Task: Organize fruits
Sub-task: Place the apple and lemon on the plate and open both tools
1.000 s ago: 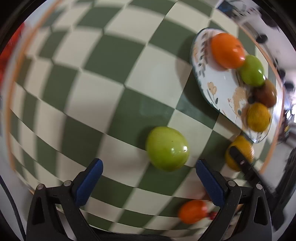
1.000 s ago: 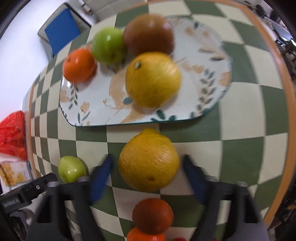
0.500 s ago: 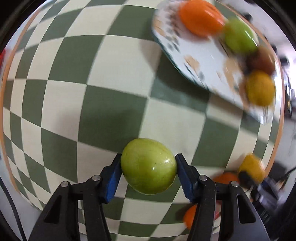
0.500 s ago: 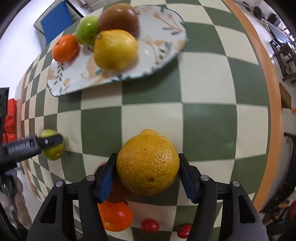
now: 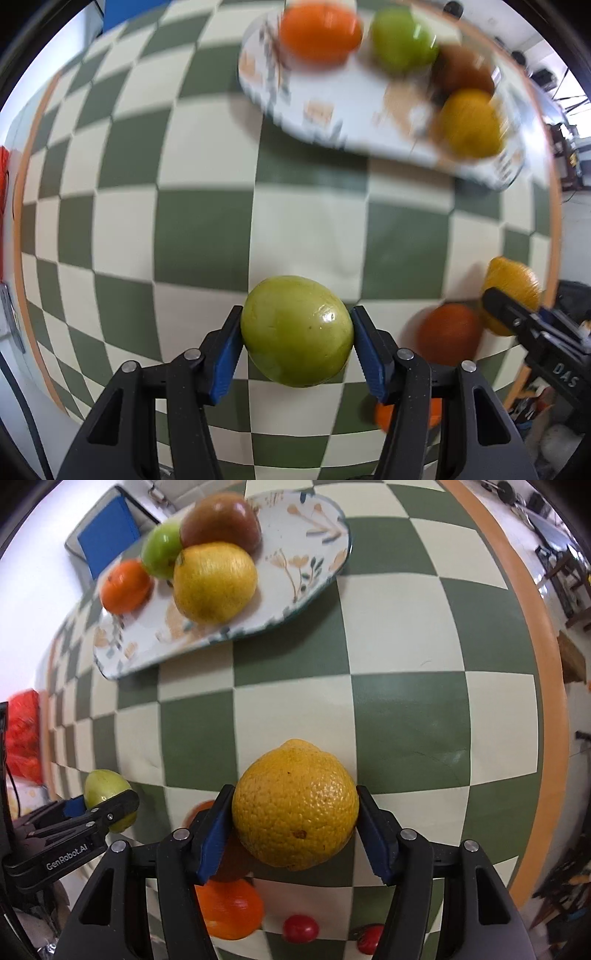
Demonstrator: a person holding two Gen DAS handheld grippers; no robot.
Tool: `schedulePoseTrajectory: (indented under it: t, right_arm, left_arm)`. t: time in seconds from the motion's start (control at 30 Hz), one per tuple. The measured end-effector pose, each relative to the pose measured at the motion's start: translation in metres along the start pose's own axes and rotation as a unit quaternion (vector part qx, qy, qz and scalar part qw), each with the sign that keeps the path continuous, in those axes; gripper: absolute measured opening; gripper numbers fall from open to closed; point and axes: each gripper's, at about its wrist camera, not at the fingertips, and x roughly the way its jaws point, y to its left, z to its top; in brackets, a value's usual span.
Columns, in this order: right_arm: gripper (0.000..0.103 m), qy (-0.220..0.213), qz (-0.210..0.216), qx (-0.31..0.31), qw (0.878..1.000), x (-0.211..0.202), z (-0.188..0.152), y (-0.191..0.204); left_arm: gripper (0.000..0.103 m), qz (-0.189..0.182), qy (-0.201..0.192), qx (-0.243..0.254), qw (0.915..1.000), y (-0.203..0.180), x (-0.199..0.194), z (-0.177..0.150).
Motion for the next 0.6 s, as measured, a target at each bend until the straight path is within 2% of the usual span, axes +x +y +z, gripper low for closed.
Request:
schedulePoseTrajectory:
  t: [0.1,0.23,0.33,0.37,0.47,0.6]
  right_arm:
    - [0.065,-0.026,0.033,0.022,0.999,-0.024,0.012,-0.002]
    - [0.065,-0.064,0.063,0.047,0.995,-0.06,0.05,-0.009]
    - [0.065,-0.085,0.052,0.043,0.994,-0.072,0.088,-0.016]
    - [0.065,-0.089,0.046,0.038,0.994,-0.071,0.097,-0.014]
    - [0.065,-0.08,0.024,0.024,0.996,-0.057,0.132,-0.012]
    - [0.066,-0.071,0.01,0.012,0.997,-0.042,0.153,-0.011]
  left_arm:
    - [0.054,-0.01,-0.028,0.003,0.9995,-0.003,-0.031,0.019]
    - [0.054,-0.018,-0.048,-0.003,0.9987,-0.001,-0.055,0.068]
    - [0.054,-0.02,-0.04,-0.011,0.9989,0.005,-0.053,0.108]
    - [0.055,-0.021,-0.033,-0.012,0.9992,0.005,-0.05,0.134]
    - [0.055,-0.034,0.002,-0.02,0.9992,0.007,-0.026,0.149]
    - [0.055,-0.026,0.016,-0.019,0.9993,0.006,-0.008,0.168]
